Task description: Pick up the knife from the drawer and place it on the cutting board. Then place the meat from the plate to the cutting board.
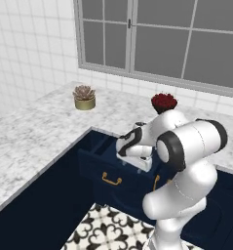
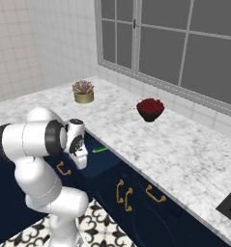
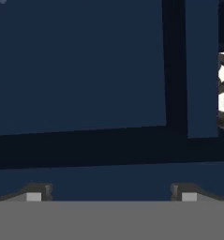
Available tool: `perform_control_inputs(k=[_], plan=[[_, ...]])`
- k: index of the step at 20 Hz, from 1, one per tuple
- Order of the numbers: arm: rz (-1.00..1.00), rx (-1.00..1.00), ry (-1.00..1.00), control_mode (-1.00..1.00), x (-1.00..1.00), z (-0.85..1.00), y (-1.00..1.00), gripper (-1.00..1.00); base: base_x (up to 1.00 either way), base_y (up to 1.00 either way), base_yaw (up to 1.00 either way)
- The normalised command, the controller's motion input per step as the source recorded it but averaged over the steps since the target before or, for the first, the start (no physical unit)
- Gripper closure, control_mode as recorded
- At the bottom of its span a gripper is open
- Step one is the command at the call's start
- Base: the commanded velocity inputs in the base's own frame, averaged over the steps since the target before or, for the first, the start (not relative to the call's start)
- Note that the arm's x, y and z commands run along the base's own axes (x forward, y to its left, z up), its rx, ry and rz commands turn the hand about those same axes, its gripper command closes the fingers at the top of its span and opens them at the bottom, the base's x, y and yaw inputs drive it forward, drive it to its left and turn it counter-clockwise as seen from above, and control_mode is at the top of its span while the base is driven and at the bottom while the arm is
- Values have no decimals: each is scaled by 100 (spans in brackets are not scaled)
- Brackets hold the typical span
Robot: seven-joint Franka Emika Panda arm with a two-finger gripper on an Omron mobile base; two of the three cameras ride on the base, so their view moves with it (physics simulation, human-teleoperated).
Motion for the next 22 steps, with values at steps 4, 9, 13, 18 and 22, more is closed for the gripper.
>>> perform_control_inputs(k=[4, 9, 13, 18, 22], plan=[[-4, 0, -2, -100, 23, -14, 0, -100, 0, 0, 0], [0, -1, 0, -100, 21, -3, -2, -100, 0, 0, 0], [6, 0, 0, -100, 0, 7, -10, -100, 0, 0, 0], [20, 0, 0, -100, 30, 3, -41, -100, 0, 0, 0], [18, 0, 0, -100, 45, -12, -21, -100, 0, 0, 0]])
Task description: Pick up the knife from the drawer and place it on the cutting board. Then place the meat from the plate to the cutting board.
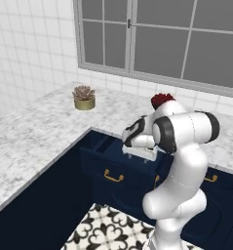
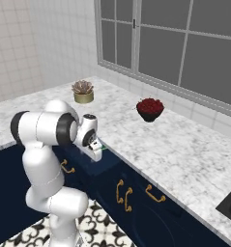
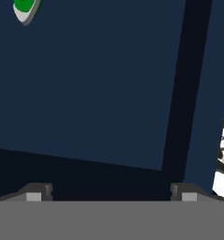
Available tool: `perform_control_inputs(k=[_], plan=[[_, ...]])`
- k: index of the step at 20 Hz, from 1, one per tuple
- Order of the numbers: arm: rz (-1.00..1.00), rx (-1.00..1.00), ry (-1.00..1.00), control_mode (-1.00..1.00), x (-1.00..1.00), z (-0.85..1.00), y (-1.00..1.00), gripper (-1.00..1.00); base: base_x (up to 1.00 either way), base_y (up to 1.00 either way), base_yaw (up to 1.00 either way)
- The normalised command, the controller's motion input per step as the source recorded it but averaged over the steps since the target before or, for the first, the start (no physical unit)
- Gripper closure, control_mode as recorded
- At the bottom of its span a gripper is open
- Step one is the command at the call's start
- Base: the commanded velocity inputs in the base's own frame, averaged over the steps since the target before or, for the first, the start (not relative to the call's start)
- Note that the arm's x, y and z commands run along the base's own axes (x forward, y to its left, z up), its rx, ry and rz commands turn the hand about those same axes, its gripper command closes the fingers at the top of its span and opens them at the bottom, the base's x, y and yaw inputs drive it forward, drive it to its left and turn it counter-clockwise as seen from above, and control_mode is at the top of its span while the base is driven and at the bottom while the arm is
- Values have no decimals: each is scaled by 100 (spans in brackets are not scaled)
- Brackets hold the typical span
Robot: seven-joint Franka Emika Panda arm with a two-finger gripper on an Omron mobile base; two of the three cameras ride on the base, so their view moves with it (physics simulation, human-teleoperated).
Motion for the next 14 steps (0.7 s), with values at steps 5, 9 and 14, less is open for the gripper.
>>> perform_control_inputs(k=[5, 9, 14], plan=[[4, 1, 0, -100, 14, -67, 15, -100, 0, 0, 0], [0, 9, 0, -100, -5, -84, 54, -100, 0, 0, 0], [-1, 3, -3, -100, -68, -30, 66, -100, 0, 0, 0]])
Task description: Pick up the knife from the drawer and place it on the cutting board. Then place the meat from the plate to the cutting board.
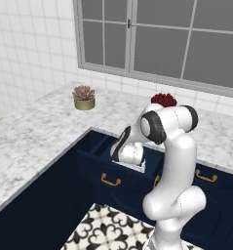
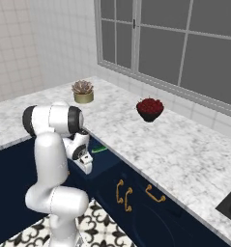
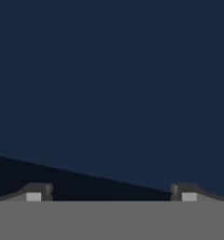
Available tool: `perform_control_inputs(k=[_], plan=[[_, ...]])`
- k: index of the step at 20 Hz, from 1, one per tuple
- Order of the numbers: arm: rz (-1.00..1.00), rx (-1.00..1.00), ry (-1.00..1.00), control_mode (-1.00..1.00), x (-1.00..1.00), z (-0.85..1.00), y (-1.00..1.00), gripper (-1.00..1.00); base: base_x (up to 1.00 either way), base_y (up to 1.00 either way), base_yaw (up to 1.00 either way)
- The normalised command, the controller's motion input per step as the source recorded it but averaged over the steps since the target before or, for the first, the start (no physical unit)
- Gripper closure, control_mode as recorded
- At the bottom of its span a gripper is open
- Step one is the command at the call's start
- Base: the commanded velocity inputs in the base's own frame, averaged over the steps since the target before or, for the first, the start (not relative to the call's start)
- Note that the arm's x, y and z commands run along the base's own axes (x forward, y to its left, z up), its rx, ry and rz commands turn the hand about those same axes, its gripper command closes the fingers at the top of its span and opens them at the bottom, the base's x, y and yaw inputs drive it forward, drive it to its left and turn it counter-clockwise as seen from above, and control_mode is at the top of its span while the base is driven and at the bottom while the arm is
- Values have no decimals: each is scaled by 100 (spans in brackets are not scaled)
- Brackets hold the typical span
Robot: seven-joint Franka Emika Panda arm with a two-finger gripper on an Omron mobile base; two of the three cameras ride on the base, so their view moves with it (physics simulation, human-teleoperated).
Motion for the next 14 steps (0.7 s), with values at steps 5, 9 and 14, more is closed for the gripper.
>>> perform_control_inputs(k=[5, 9, 14], plan=[[-1, 0, -2, -100, -100, -2, 72, -100, 0, 0, 0], [0, 0, -1, -100, -100, 3, 75, -100, 0, 0, 0], [0, 0, -1, -100, -100, 12, 64, -100, 0, 0, 0]])
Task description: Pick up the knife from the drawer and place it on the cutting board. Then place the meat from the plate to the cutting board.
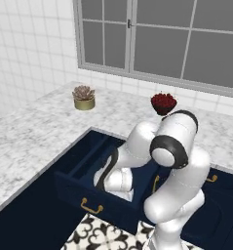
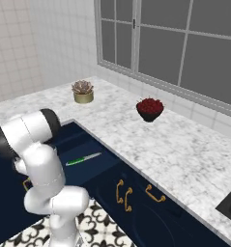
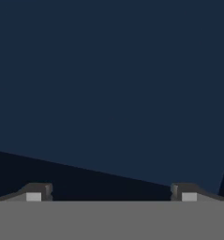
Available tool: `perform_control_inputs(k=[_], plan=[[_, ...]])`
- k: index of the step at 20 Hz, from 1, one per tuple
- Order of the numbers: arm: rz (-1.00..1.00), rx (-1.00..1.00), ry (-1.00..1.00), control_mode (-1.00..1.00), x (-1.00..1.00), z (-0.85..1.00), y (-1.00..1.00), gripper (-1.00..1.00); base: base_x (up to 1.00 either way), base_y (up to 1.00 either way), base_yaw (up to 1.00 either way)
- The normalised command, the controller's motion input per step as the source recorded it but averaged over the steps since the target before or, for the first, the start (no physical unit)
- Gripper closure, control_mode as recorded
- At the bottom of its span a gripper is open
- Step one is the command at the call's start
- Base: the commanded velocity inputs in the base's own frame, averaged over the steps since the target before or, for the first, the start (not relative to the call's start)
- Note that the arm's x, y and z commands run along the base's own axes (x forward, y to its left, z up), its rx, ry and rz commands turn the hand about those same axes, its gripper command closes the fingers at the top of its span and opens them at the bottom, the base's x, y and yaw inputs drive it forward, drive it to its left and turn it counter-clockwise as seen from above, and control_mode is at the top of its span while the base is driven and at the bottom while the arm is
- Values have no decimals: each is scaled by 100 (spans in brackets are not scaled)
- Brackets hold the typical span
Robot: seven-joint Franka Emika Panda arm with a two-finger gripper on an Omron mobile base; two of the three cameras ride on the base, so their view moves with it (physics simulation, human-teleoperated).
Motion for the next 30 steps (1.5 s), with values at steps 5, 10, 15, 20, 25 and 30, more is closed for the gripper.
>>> perform_control_inputs(k=[5, 10, 15, 20, 25, 30], plan=[[-7, 0, -4, -100, -40, 76, 39, -100, 0, 0, 0], [-13, -1, -1, -100, 92, 62, 0, -100, 0, 0, 0], [-9, -11, -4, -100, 89, 6, 0, -100, 0, 0, 0], [-6, -12, -4, -100, 61, 0, -23, -100, 0, 0, 0], [-4, -3, 4, -100, 63, 14, -5, -100, 0, 0, 0], [0, 0, 13, -100, 62, 5, -10, -100, 0, 0, 0]])
